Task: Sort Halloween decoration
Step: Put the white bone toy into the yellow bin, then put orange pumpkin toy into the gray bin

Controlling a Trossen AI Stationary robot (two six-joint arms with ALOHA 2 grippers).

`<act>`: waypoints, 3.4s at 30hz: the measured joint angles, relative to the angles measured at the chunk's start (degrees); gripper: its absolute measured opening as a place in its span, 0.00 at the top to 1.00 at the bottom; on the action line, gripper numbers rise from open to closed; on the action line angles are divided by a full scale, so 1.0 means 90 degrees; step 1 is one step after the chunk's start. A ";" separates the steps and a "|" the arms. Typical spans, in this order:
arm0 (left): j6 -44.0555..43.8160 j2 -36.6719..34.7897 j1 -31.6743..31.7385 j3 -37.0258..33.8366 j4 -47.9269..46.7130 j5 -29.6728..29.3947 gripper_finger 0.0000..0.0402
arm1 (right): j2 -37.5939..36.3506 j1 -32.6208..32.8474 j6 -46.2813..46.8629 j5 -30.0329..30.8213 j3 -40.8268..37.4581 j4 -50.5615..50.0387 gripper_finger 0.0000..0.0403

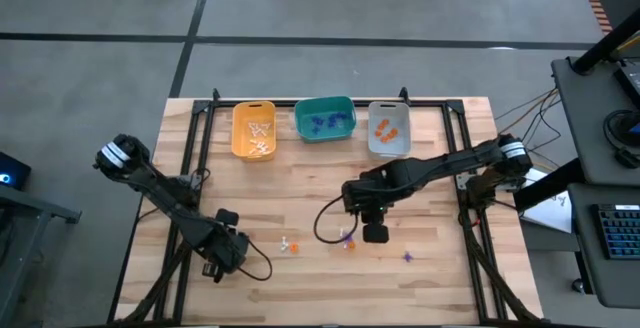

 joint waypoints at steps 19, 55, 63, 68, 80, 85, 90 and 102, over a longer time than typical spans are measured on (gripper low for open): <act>-0.0466 -0.0113 -0.0153 -0.0029 0.0022 -0.0165 0.99 | 0.0004 0.0016 -0.0033 0.0004 -0.0260 0.0164 0.84; 0.2966 -0.2836 0.6873 0.1715 -0.0288 -0.2749 1.00 | 0.0004 0.0376 -0.0319 0.0015 -0.0265 0.0652 0.84; 0.3666 -0.1693 0.9201 0.1710 -0.0165 -0.1492 1.00 | 0.0004 0.0377 -0.0319 0.0182 -0.0265 0.0680 0.84; 0.3887 -0.0934 0.9649 0.1710 -0.0155 -0.1484 1.00 | 0.0004 0.0376 -0.0319 0.0207 -0.0265 0.0682 0.84; 0.3968 0.0097 0.9661 0.1710 -0.0150 -0.1489 1.00 | 0.0004 0.0376 -0.0317 0.0202 -0.0268 0.0685 0.84; 0.3966 0.0199 0.9661 0.1710 -0.0148 -0.1498 1.00 | 0.0004 0.0376 -0.0317 0.0202 -0.0268 0.0690 0.84; 0.3942 0.0214 0.9661 0.1710 -0.0143 -0.1650 0.94 | 0.0004 0.0376 -0.0317 0.0200 -0.0268 0.0718 0.84; 0.3900 0.0124 0.9623 0.1710 -0.0138 -0.1866 0.81 | 0.0004 0.0386 -0.0167 0.0191 -0.0270 0.0835 0.84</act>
